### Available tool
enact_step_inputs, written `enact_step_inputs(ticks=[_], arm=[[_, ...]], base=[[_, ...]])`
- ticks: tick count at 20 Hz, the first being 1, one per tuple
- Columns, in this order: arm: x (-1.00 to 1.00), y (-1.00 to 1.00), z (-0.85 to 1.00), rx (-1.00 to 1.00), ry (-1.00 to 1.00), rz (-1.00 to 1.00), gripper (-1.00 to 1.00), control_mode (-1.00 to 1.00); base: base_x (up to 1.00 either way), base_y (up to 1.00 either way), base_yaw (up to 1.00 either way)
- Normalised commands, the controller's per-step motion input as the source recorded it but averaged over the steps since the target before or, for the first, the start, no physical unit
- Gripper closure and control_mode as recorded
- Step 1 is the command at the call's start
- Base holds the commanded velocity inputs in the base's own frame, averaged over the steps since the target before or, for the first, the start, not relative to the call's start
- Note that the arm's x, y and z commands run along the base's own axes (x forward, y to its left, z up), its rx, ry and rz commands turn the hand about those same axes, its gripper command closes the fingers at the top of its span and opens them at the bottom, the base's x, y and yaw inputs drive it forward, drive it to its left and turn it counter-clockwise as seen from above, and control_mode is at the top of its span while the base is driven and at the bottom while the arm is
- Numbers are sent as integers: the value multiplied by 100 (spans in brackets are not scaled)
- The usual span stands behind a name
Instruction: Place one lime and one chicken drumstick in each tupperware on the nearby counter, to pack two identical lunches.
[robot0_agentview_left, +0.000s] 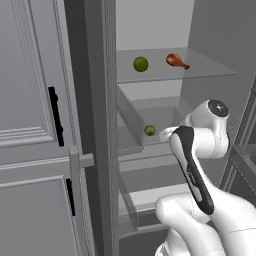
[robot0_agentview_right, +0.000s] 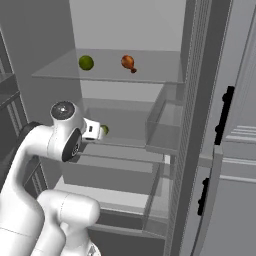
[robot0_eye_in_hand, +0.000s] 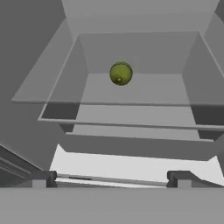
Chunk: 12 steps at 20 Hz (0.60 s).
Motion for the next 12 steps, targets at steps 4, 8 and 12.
enact_step_inputs(ticks=[4, 8, 12], arm=[[45, 34, -10, 0, 3, -2, -100, -100], [57, 9, -8, 0, 13, 0, -100, -100], [58, 1, -11, 0, 12, 0, -100, -100]], base=[[0, 0, 0], [0, 0, 0], [0, 0, 0]])
